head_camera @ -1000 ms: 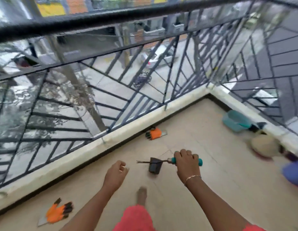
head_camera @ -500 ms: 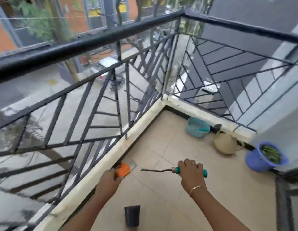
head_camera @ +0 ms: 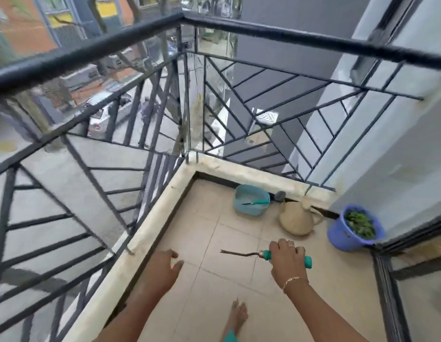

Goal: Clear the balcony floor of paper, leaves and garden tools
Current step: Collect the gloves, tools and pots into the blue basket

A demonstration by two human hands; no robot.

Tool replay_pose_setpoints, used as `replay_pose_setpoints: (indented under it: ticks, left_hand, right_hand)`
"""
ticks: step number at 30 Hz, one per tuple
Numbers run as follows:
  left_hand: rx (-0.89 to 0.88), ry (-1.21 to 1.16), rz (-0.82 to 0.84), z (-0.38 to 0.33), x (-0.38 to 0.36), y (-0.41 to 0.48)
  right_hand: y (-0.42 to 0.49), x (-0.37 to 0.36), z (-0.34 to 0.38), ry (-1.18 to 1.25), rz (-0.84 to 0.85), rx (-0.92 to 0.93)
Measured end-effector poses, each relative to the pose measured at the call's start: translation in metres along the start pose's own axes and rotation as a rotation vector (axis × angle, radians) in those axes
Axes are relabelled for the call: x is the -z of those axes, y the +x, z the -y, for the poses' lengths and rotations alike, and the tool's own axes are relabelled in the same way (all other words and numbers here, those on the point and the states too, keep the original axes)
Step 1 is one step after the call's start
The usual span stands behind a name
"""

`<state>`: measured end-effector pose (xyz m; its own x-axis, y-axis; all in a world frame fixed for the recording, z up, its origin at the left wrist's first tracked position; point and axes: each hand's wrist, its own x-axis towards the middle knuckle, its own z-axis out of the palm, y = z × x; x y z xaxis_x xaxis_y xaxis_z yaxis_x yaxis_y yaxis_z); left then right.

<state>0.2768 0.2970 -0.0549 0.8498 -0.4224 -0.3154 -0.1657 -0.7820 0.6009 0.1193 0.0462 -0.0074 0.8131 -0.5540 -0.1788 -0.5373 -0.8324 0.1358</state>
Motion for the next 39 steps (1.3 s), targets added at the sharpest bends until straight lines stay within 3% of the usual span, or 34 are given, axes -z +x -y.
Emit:
replay_pose_setpoints:
  ticks: [9, 19, 23, 30, 39]
  left_hand:
    - [0.028, -0.126, 0.036, -0.132, -0.025, 0.140]
    - [0.087, -0.183, 0.047, -0.205, -0.044, 0.321]
    - [0.089, -0.079, 0.124, -0.225, -0.055, 0.393]
    - [0.213, -0.036, 0.185, -0.228, -0.113, 0.505]
    - [0.346, -0.210, 0.106, -0.205, -0.279, 0.592]
  right_hand:
    - [0.152, 0.045, -0.091, -0.126, 0.107, 0.002]
    - [0.336, 0.050, -0.133, -0.176, 0.180, 0.004]
    - [0.418, 0.044, -0.140, -0.175, 0.256, 0.003]
    - [0.546, -0.018, -0.152, -0.189, 0.429, 0.058]
    - [0.664, -0.207, -0.139, -0.254, 0.532, 0.154]
